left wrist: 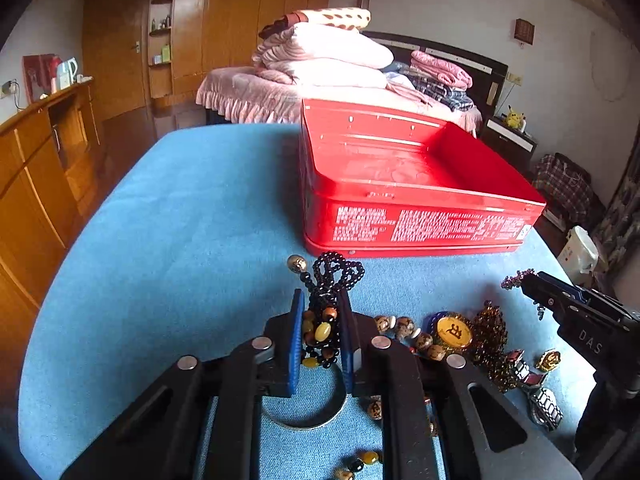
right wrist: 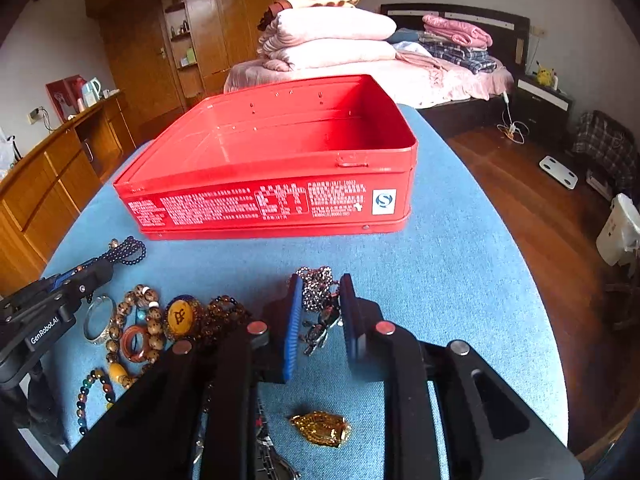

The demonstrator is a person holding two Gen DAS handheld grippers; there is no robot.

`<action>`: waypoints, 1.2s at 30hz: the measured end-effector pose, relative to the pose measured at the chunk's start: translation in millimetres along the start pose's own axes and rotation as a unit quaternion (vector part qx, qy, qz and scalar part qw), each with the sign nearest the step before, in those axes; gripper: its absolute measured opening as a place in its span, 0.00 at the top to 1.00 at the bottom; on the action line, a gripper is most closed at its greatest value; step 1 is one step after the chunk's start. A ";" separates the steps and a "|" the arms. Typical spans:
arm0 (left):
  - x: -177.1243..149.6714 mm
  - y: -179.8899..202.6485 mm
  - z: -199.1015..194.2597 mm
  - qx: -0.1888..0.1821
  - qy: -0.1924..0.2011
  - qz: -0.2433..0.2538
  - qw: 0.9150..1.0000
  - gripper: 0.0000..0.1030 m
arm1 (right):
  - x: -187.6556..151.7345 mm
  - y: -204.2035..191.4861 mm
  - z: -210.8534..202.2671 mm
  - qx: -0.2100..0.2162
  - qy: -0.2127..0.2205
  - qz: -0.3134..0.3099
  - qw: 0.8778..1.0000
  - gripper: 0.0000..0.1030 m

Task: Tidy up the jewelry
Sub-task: 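Carry both into the red tin and open both tools to release them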

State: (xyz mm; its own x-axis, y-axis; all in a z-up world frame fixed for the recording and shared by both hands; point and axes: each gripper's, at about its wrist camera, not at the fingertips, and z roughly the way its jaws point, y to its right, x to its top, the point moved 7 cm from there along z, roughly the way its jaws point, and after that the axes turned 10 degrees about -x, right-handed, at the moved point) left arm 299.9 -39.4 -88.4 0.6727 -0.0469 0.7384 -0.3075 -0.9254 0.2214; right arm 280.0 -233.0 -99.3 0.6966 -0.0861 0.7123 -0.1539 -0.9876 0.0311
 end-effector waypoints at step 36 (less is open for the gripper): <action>104.5 15.0 46.8 -0.031 0.070 -0.024 0.997 0.61 | 112.4 9.4 38.0 0.049 0.060 0.054 0.996 0.71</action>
State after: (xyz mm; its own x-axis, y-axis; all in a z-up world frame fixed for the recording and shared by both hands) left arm 397.1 -75.8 -37.8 0.5881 0.0539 0.8070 -0.3208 -0.9004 0.2940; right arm 383.4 -256.9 -45.6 0.5897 -0.1829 0.7867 -0.1510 -0.9818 -0.1152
